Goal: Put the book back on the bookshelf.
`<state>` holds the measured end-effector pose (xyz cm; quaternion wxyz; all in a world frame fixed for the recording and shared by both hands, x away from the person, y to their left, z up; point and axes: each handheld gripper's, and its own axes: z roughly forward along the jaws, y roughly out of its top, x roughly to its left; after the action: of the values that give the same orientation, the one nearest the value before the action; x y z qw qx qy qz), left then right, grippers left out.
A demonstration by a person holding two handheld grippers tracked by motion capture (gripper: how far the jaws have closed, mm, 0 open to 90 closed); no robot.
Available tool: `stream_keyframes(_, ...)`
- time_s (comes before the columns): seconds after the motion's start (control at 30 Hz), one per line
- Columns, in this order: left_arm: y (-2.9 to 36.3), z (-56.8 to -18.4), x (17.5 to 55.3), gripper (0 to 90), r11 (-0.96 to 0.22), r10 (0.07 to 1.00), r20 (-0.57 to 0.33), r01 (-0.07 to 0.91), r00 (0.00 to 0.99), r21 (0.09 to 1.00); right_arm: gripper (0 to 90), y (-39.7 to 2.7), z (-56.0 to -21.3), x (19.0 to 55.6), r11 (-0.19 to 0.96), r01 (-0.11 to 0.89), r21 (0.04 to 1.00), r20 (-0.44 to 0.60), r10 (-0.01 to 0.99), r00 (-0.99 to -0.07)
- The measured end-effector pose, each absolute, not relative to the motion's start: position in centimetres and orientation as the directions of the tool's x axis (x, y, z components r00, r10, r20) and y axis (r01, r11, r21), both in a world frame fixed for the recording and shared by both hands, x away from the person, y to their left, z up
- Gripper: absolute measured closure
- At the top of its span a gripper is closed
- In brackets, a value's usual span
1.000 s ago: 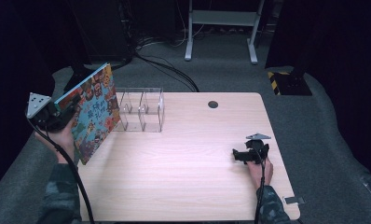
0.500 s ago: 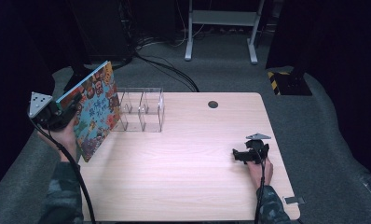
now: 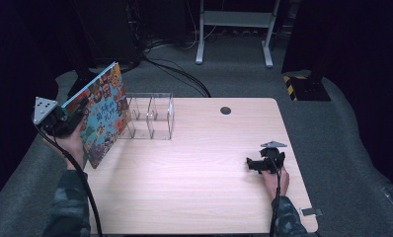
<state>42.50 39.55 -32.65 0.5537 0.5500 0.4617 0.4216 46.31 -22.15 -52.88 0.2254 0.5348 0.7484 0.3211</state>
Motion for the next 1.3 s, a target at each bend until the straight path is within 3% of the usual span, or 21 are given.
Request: stream_keyframes(1.3,39.0,-36.6,44.6,80.4,0.137,0.979,-0.131,-0.025,0.157,0.99,0.9,-22.1,-52.9,46.3,0.219,0.65,0.727,0.006,0.945,-0.326)
